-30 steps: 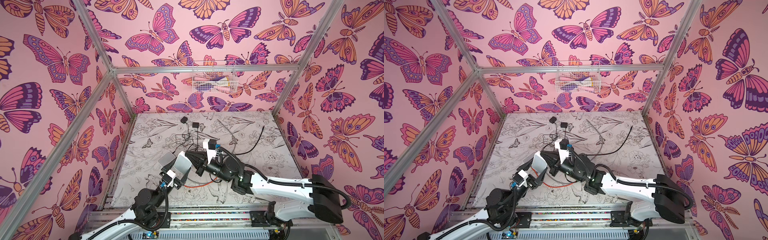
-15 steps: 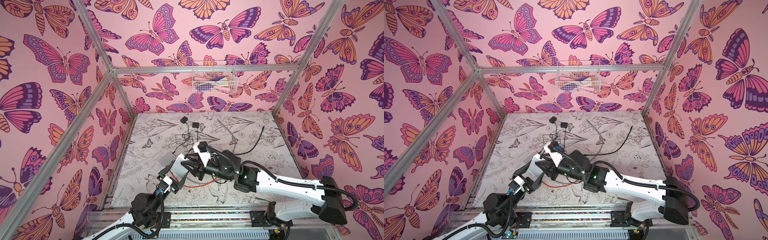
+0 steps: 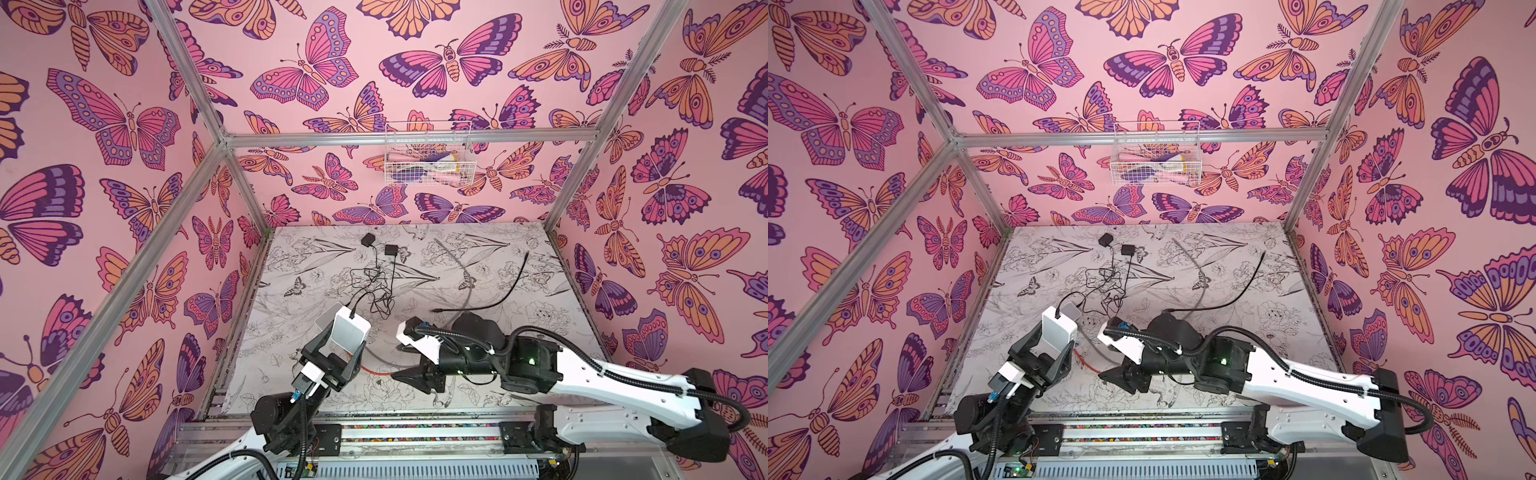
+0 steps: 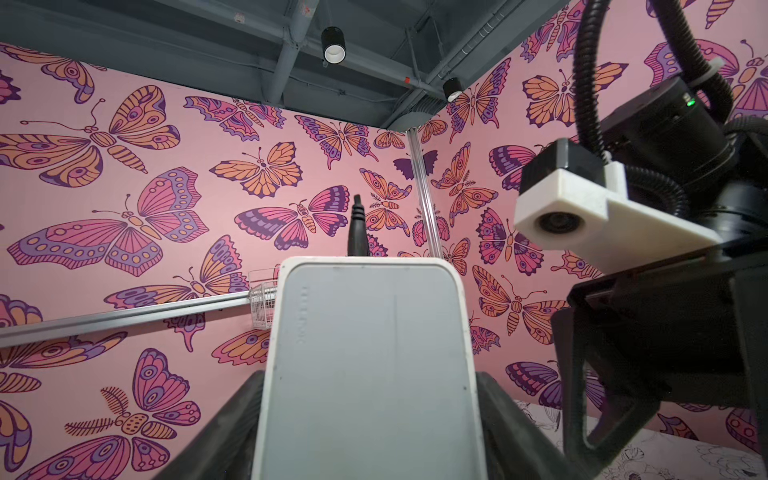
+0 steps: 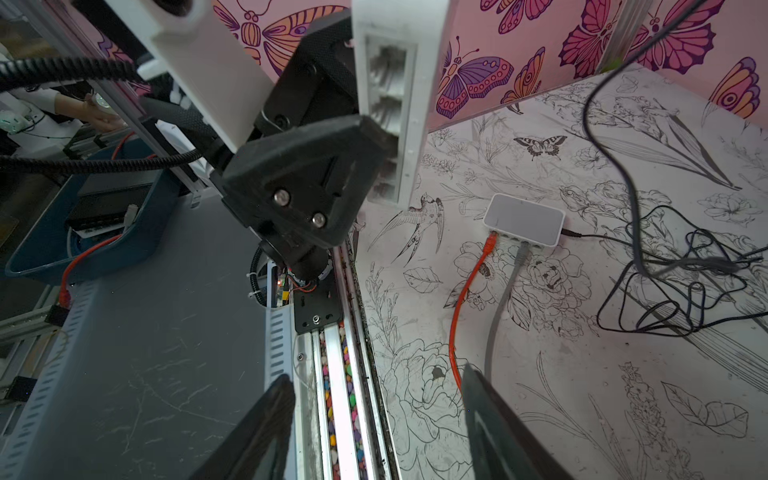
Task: Insert the plug into the switch port
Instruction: 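Open the right gripper and draw it back from the plugged switch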
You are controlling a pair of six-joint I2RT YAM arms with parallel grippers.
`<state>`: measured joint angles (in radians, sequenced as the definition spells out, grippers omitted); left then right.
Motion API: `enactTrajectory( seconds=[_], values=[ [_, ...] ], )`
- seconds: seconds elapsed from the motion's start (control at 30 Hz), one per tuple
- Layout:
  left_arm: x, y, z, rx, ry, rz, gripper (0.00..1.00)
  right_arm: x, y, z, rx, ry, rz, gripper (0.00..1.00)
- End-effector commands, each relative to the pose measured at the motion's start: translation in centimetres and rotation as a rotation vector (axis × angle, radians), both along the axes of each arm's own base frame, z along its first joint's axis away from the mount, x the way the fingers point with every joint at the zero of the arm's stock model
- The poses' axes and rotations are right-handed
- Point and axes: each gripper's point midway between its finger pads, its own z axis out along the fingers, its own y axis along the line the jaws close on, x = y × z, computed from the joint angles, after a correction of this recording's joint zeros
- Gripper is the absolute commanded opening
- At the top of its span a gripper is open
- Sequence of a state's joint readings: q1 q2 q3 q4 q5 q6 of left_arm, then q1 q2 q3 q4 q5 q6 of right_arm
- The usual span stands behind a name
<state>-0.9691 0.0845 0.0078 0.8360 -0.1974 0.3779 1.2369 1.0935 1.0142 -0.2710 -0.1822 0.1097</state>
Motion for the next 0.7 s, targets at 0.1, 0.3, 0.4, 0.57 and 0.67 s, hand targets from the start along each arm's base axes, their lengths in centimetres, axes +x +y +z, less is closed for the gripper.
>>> enactTrajectory(
  seconds=[0.1,0.3,0.4,0.57,0.67],
  values=[
    [-1.4,0.0,1.1,-0.034,-0.085,-0.050,0.00,-1.9,-1.0,0.9,0.060,0.001,0.083,0.62],
    [-2.0,-0.7,1.3,-0.013,-0.104,-0.090,0.00,-3.2,-1.6,1.8,0.119,0.000,0.145,0.59],
    [-1.9,-0.9,1.2,-0.004,-0.099,-0.094,0.00,-3.3,-2.0,2.1,0.134,-0.008,0.146,0.59],
    [-1.6,-1.2,0.8,0.010,-0.085,-0.092,0.00,-2.4,-2.9,2.1,0.142,-0.028,0.097,0.58],
    [-1.2,-1.4,0.5,0.016,-0.067,-0.087,0.00,-0.4,-3.5,1.4,0.122,-0.035,0.003,0.58]
  ],
)
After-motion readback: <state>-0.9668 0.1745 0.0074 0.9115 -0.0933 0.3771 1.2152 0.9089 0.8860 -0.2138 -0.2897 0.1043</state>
